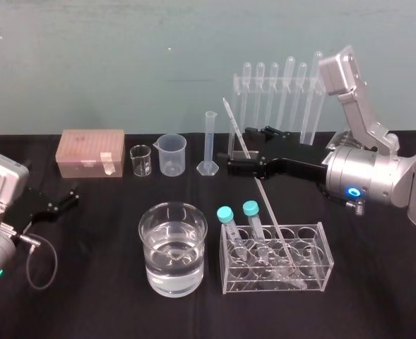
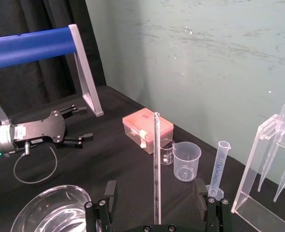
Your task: Hold the thermometer with one hand and immerse one end into the beaker, then reinsert it into the test tube rack.
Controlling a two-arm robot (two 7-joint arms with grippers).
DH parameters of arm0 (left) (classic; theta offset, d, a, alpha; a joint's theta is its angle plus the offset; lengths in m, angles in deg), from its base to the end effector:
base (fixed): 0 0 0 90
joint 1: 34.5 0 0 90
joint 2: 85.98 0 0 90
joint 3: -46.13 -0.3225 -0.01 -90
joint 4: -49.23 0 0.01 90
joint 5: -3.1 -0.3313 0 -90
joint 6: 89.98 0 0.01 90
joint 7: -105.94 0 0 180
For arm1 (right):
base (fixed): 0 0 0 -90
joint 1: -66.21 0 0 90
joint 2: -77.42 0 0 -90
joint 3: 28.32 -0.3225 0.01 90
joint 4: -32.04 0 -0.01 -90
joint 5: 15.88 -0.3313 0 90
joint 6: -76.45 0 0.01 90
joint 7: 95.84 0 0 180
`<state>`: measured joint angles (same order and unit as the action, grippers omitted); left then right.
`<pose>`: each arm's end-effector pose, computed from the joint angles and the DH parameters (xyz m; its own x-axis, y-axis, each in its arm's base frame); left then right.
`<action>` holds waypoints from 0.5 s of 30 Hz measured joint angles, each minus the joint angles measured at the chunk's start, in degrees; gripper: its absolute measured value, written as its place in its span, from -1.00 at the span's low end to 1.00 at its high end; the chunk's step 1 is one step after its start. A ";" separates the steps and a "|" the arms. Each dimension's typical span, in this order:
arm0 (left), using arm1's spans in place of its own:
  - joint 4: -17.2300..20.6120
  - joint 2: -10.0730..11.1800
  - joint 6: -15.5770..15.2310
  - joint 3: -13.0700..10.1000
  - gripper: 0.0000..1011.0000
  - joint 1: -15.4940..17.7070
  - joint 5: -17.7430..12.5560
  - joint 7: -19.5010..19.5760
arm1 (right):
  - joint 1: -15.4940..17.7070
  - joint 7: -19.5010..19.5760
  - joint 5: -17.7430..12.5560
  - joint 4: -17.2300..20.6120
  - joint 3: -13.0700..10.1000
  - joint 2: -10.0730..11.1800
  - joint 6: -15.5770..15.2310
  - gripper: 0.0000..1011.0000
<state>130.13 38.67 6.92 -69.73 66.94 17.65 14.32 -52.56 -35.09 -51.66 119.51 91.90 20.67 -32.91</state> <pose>0.3847 0.0952 -0.3327 0.2922 0.8803 0.3738 -0.9553 0.2872 0.0702 0.4520 -0.0434 -0.1971 0.7816 -0.6237 -0.0064 0.6077 0.7638 -0.2176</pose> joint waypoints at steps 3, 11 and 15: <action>0.00 0.00 0.00 0.00 0.99 0.00 0.00 0.00 | 0.01 0.00 0.00 0.00 -0.01 0.00 0.01 0.98; 0.00 0.00 0.00 0.00 0.99 0.00 0.00 0.00 | 0.09 0.00 0.04 0.00 -0.12 0.02 0.05 0.87; 0.00 0.00 0.00 0.00 0.99 0.00 0.00 0.00 | 0.11 0.01 0.05 0.01 -0.15 0.02 0.07 0.71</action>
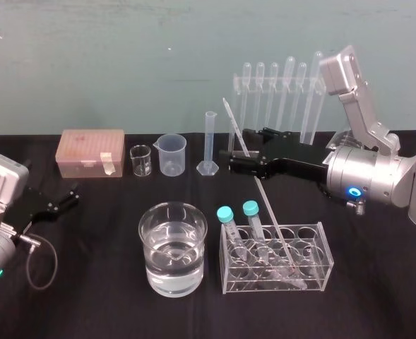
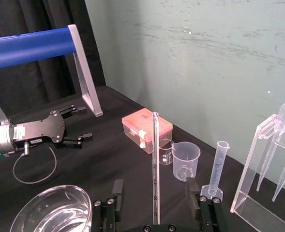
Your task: Hold the thermometer with one hand and immerse one end into the beaker, then reinsert it into the test tube rack.
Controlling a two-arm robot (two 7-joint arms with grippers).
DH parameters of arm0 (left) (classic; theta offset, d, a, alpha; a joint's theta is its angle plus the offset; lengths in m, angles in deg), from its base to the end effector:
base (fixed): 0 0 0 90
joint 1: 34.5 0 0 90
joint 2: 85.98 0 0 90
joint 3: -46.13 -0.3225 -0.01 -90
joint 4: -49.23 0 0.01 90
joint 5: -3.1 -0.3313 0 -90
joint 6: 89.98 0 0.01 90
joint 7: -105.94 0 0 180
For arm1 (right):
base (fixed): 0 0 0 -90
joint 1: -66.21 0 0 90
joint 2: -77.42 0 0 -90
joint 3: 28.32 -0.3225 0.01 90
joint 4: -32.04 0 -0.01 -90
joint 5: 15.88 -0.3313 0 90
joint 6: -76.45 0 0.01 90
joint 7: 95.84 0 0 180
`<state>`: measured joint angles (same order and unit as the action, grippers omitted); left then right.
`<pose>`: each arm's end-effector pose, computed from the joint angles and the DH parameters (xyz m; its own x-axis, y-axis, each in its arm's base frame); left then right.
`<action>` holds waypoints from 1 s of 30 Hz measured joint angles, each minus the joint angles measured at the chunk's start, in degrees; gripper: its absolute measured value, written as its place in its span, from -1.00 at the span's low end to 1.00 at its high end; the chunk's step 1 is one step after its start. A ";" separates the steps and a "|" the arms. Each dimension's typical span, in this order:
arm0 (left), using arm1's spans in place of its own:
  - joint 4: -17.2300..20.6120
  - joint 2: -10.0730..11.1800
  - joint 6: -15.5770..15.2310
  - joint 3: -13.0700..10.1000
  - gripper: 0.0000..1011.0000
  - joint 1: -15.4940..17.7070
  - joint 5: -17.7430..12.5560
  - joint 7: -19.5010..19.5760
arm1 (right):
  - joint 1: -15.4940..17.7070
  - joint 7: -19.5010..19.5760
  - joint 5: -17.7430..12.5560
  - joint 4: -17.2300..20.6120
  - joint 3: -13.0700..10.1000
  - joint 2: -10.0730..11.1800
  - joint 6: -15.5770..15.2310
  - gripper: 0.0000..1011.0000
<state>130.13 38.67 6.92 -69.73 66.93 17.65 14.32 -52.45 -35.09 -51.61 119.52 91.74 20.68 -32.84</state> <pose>0.3846 0.0952 -0.3328 0.2922 0.8803 0.3738 -0.9553 0.2872 0.0704 0.4518 -0.0441 -0.1973 0.7804 -0.6253 -0.0059 0.6095 0.7627 -0.2164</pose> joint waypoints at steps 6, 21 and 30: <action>0.00 0.00 0.00 0.00 0.99 0.00 0.00 0.00 | 0.03 0.03 0.02 0.02 -0.04 0.00 0.01 0.37; 0.00 0.00 0.00 0.00 0.99 0.00 0.00 0.00 | 0.07 0.11 0.04 0.07 -0.10 0.00 0.00 -0.59; 0.00 0.00 0.00 0.00 0.99 0.00 0.00 0.00 | 0.07 0.10 0.03 0.07 -0.10 0.00 0.00 -0.90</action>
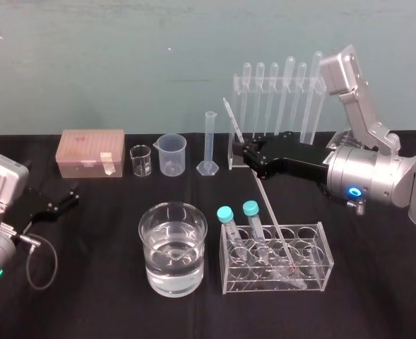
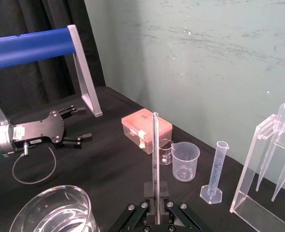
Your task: Hold the thermometer with one hand and immerse one end into the beaker, then reinsert it into the test tube rack.
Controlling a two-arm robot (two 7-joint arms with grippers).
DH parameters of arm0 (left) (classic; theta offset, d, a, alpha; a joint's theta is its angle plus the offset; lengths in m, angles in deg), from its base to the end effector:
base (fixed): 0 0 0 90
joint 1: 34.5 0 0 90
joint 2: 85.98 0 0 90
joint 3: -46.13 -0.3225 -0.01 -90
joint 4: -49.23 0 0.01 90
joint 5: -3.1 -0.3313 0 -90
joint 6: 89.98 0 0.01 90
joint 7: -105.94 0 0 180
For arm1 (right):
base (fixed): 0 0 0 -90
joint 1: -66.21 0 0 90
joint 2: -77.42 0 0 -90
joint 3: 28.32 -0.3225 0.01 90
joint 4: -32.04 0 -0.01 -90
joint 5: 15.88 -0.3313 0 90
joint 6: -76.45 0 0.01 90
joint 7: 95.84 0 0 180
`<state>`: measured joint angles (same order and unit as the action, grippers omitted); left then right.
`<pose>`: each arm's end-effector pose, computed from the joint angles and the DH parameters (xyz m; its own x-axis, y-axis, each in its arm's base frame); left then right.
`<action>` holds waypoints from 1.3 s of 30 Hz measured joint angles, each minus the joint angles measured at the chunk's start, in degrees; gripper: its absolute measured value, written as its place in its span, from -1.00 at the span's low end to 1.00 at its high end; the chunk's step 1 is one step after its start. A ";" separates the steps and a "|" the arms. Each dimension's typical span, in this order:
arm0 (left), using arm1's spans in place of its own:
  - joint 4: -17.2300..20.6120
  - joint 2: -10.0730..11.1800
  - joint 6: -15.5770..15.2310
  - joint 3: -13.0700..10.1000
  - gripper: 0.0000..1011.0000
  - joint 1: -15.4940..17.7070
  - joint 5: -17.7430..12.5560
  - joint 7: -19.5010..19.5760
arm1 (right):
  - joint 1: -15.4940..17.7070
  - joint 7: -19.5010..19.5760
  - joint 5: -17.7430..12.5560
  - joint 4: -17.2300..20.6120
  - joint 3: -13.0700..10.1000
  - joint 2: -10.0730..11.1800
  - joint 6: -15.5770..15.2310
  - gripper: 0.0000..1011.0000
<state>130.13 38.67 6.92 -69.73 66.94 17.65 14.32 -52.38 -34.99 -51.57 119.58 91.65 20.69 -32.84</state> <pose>0.3847 0.0952 -0.3327 0.2922 0.8803 0.3738 -0.9553 0.2872 0.0702 0.4516 -0.0444 -0.1972 0.7789 -0.6271 -0.0050 0.6115 0.7612 -0.2159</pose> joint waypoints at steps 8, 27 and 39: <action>0.00 0.00 0.00 0.00 0.99 0.00 0.00 0.00 | 1.67 0.86 -1.94 1.20 -1.49 -0.13 2.23 -0.90; 0.00 0.00 0.00 0.00 0.99 0.00 0.00 0.00 | 12.50 -2.67 -10.90 6.32 -13.12 2.71 18.22 -0.90; 0.00 0.00 0.00 0.00 0.99 0.00 0.00 0.00 | 3.14 -5.52 -16.68 6.63 -14.35 3.59 15.79 -0.90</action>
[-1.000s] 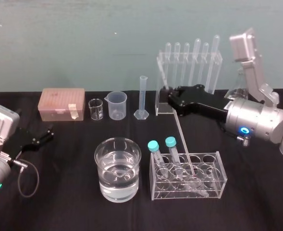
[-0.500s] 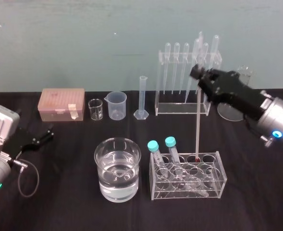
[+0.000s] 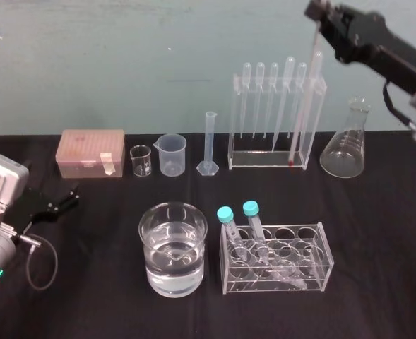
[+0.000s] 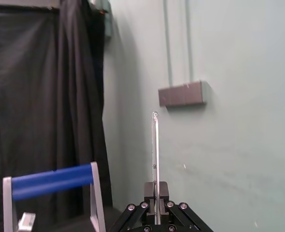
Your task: Hold the thermometer with one hand and immerse one end into the beaker, then reinsert it into the test tube rack.
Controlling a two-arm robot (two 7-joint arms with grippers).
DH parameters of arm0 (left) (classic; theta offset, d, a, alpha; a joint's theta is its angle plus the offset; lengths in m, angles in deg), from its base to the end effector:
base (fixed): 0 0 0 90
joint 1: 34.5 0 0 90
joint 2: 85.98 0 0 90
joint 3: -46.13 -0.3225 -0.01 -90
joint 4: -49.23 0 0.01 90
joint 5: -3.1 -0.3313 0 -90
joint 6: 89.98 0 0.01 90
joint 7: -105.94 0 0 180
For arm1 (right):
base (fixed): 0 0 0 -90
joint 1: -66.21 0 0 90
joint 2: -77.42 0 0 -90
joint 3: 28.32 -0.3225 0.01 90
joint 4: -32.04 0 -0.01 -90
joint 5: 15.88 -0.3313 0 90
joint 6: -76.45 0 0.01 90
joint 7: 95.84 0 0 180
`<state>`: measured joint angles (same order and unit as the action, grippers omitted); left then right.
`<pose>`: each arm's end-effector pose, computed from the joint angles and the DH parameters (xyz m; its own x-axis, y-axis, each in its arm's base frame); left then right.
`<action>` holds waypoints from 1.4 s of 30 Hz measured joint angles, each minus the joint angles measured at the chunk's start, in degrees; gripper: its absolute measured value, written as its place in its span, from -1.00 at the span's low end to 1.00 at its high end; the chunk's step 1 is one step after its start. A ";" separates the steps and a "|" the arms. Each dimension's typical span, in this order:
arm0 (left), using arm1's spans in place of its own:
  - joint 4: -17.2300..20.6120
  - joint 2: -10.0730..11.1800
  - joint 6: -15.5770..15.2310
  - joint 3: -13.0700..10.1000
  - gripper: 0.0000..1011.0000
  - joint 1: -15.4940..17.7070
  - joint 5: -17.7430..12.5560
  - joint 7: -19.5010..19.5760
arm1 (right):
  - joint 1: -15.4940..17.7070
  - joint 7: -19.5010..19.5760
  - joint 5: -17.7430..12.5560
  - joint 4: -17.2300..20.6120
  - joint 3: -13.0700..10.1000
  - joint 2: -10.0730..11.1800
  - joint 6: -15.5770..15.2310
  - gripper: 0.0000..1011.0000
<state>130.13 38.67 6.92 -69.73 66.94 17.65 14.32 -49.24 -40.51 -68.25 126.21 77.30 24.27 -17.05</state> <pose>0.3847 0.0952 -0.3327 0.2922 0.8803 0.3738 -0.9553 0.2872 0.0702 0.4356 -0.1087 -0.1288 0.7917 -0.6108 0.0125 0.5776 0.7551 0.3103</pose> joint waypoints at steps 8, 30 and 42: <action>0.00 0.00 0.00 0.00 0.99 0.00 0.00 0.00 | -7.42 -3.19 -0.52 -2.89 4.98 -3.64 -0.05 -0.90; 0.00 0.00 0.00 0.00 0.99 0.00 0.00 0.00 | -11.41 -13.11 4.02 -14.32 21.02 -13.51 6.83 -0.90; 0.00 0.00 0.00 0.00 0.99 0.00 0.00 0.00 | -8.49 -15.10 6.75 -19.57 22.39 -15.08 9.64 -0.90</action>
<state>130.13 38.67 6.92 -69.73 66.93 17.65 14.32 -57.73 -55.61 -61.50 106.64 99.68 9.19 -7.41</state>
